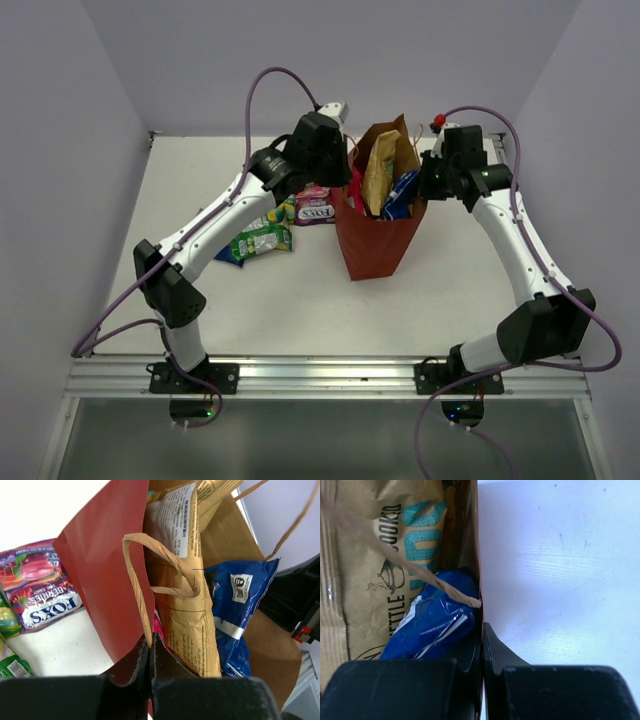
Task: Place the snacks into the paper bag
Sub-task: Place the snack in the paper bag.
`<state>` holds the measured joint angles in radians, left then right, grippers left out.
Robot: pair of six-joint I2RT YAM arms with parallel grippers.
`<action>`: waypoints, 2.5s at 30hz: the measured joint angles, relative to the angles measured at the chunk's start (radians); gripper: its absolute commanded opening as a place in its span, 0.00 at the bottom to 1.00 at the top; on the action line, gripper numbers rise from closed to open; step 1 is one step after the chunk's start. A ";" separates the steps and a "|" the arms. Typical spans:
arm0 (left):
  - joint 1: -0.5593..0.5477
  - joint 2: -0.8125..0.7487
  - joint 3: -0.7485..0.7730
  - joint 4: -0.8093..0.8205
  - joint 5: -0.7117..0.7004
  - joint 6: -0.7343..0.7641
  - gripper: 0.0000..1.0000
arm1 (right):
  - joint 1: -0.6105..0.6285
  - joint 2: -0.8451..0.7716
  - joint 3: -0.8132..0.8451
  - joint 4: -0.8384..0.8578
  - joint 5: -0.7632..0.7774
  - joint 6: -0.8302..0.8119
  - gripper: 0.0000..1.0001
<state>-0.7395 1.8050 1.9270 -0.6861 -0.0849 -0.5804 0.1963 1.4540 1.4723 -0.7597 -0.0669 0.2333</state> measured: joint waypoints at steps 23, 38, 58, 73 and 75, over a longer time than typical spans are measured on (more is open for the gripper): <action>-0.027 -0.220 -0.370 0.098 -0.039 0.041 0.00 | 0.118 -0.229 0.282 -0.079 0.080 0.022 0.54; -0.027 -0.251 -0.405 0.132 -0.042 0.015 0.00 | 0.443 0.053 0.367 -0.125 0.231 0.039 0.56; -0.027 -0.281 -0.447 0.151 -0.070 0.016 0.00 | 0.471 0.201 0.314 -0.172 0.312 0.123 0.26; -0.027 -0.334 -0.510 0.173 -0.072 0.016 0.00 | 0.363 0.233 0.423 -0.243 0.350 0.079 0.00; -0.027 -0.343 -0.518 0.173 -0.074 0.016 0.00 | 0.320 0.235 0.447 -0.251 0.362 0.064 0.00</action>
<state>-0.7670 1.4624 1.4090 -0.5129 -0.1589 -0.5644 0.5163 1.6886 1.9198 -1.0103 0.2951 0.2970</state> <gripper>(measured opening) 0.012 0.025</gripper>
